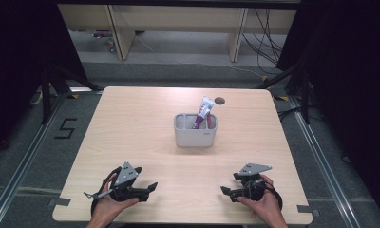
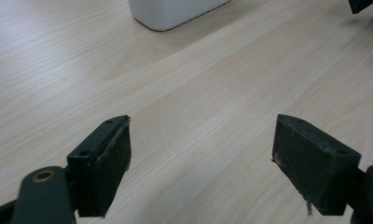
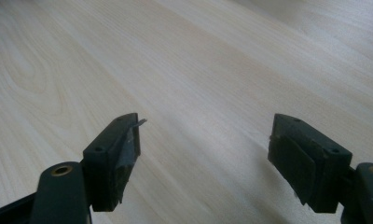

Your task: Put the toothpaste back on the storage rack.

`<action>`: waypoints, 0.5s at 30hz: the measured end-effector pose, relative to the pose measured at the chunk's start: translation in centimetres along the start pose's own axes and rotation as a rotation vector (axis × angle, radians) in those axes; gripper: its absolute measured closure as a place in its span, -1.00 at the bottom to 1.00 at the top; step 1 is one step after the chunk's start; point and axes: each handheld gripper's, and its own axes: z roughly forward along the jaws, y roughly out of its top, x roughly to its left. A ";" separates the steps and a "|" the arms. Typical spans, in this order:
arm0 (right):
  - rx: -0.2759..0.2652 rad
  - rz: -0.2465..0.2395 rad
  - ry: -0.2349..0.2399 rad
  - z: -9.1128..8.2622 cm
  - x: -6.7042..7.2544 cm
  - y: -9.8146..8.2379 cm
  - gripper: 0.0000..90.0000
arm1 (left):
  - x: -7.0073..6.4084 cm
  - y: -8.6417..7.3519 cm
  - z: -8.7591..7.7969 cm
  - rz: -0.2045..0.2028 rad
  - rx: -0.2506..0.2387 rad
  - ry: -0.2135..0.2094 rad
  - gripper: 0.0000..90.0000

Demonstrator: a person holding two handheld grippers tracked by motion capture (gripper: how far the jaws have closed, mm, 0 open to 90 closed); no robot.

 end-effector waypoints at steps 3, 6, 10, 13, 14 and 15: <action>0.005 0.006 -0.002 -0.1 0.1 0.0 -0.43 | -0.2 -0.3 -0.2 0.002 0.011 0.002 -0.57; -0.001 -0.005 0.000 0.0 0.1 0.0 -0.43 | -0.4 -0.6 -0.3 0.017 0.021 -0.013 -0.58; 0.003 0.001 -0.001 0.0 0.2 0.0 -0.43 | -0.8 -1.0 -0.6 0.032 0.030 -0.014 -0.58; 0.003 0.009 -0.005 0.0 0.1 0.0 -0.46 | -0.9 -1.2 -0.8 0.044 0.044 -0.022 -0.58; -0.006 0.007 -0.001 0.1 0.0 0.0 -0.48 | -1.0 -1.2 -0.8 0.038 0.040 -0.024 -0.58; 0.001 0.022 -0.006 0.0 0.1 0.0 -0.48 | -1.1 -1.3 -0.9 0.037 0.038 -0.028 -0.59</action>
